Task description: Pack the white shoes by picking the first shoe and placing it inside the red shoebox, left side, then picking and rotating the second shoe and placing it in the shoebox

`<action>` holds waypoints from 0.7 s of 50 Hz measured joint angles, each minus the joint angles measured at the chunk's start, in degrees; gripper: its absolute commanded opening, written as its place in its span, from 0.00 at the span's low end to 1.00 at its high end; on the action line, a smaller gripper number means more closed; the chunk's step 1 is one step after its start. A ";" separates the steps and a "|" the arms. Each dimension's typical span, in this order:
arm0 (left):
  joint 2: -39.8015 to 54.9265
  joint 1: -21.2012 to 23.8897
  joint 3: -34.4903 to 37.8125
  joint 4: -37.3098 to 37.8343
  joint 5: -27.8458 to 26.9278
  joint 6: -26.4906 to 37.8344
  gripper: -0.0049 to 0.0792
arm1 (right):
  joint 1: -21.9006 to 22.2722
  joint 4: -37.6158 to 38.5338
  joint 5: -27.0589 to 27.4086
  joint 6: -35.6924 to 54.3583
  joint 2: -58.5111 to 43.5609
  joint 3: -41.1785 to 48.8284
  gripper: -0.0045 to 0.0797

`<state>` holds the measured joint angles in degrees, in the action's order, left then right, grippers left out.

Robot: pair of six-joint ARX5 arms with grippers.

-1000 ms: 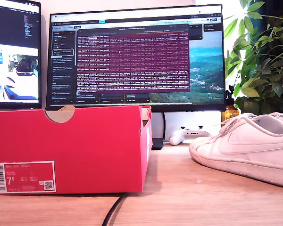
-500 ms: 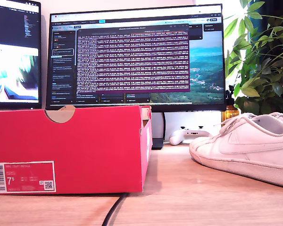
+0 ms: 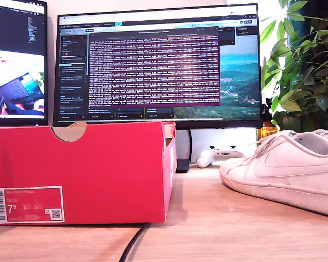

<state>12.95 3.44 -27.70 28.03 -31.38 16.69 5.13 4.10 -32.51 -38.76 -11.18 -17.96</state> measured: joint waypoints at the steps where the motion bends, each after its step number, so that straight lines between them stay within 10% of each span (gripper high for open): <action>1: 1.16 0.26 -0.07 1.99 0.28 0.70 0.03 | 0.00 -0.76 -0.26 0.22 -1.31 -0.81 0.06; 14: 10.40 8.09 -0.04 14.25 12.33 21.31 0.03 | 0.00 -8.98 -5.42 2.47 -16.79 -11.82 0.06; 35: 24.13 21.35 -0.04 9.44 33.16 25.33 0.03 | -1.09 -30.77 -9.09 13.29 -41.13 -30.25 0.06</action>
<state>37.08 24.80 -27.75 37.47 1.78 42.02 4.03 -26.68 -41.60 -25.47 -52.31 -48.21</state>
